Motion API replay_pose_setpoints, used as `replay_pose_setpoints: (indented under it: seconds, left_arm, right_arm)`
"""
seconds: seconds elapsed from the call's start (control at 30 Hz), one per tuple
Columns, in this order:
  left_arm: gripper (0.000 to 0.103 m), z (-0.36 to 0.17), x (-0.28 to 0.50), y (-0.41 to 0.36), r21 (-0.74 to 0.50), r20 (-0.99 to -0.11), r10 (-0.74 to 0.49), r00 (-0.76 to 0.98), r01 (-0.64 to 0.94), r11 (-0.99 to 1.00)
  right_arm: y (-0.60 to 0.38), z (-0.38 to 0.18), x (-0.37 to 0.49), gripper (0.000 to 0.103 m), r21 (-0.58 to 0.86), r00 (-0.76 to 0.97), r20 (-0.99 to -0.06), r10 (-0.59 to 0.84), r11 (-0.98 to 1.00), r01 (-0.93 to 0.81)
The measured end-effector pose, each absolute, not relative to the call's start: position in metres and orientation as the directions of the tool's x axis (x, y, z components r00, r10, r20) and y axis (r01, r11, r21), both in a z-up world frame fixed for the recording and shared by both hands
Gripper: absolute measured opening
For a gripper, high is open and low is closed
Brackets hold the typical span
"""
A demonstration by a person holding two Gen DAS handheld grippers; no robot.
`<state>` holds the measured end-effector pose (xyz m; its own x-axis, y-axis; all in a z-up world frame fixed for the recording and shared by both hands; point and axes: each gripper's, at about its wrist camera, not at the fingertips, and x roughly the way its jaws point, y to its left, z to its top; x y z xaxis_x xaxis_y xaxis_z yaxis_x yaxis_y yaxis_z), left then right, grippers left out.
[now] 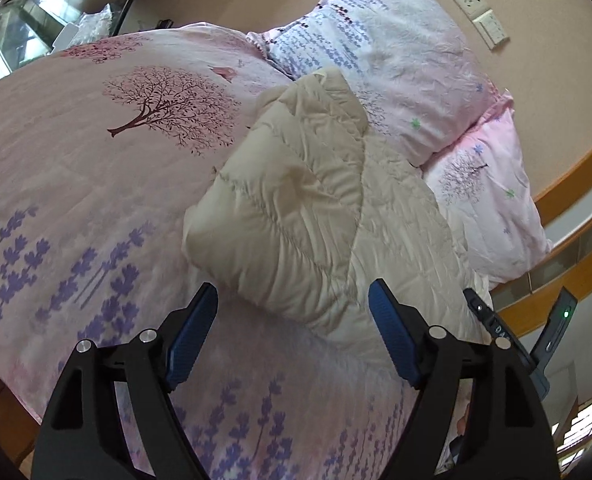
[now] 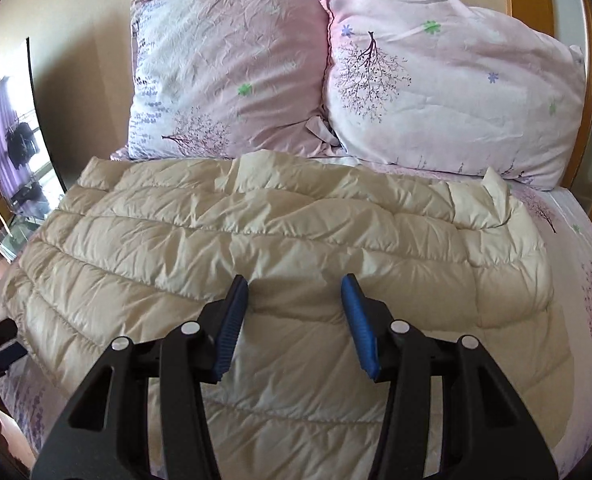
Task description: Fold large clothes
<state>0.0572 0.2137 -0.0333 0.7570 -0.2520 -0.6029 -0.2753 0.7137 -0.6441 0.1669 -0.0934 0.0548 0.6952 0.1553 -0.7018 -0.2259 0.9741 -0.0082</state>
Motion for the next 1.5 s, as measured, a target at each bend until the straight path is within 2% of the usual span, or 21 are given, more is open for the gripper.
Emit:
replay_pose_setpoints:
  seconds: [0.17,0.47,0.57,0.7,0.8,1.03,1.3,1.5]
  left_arm:
    - [0.078,-0.037,0.073,0.221,-0.656,-0.615,-0.251,0.748,-0.307,0.690]
    - [0.076,-0.039,0.105,0.223,-0.668,-0.620,-0.255,0.742,-0.330,0.667]
    - [0.061,-0.044,0.112,0.226,-0.698,-0.607,-0.275,0.746,-0.335,0.633]
    - [0.035,-0.042,0.114,0.231,-0.740,-0.565,-0.298,0.769,-0.313,0.595]
    - [0.028,-0.024,0.112,0.226,-0.737,-0.526,-0.288,0.800,-0.260,0.624]
    - [0.027,0.029,0.109,0.196,-0.708,-0.407,-0.309,0.860,-0.083,0.702]
    - [0.027,0.077,0.112,0.138,-0.684,-0.247,-0.463,0.852,0.185,0.705]
    - [0.027,0.086,0.124,0.079,-0.660,-0.227,-0.602,0.766,0.333,0.673]
  right_arm:
    - [-0.089,0.033,0.179,0.055,-0.049,0.637,-0.763,0.107,0.974,-0.223]
    - [-0.081,0.021,0.177,0.055,-0.111,0.636,-0.769,0.066,0.966,-0.235]
    - [-0.082,0.021,0.177,0.055,-0.106,0.634,-0.770,0.070,0.966,-0.236]
    - [-0.082,0.021,0.177,0.055,-0.098,0.632,-0.771,0.078,0.966,-0.238]
    - [-0.083,0.021,0.178,0.055,-0.093,0.630,-0.772,0.081,0.966,-0.239]
    - [-0.082,0.018,0.180,0.056,-0.095,0.626,-0.776,0.079,0.966,-0.239]
    - [-0.080,0.017,0.182,0.057,-0.095,0.617,-0.783,0.078,0.966,-0.242]
    - [-0.079,0.017,0.184,0.058,-0.087,0.612,-0.786,0.086,0.965,-0.248]
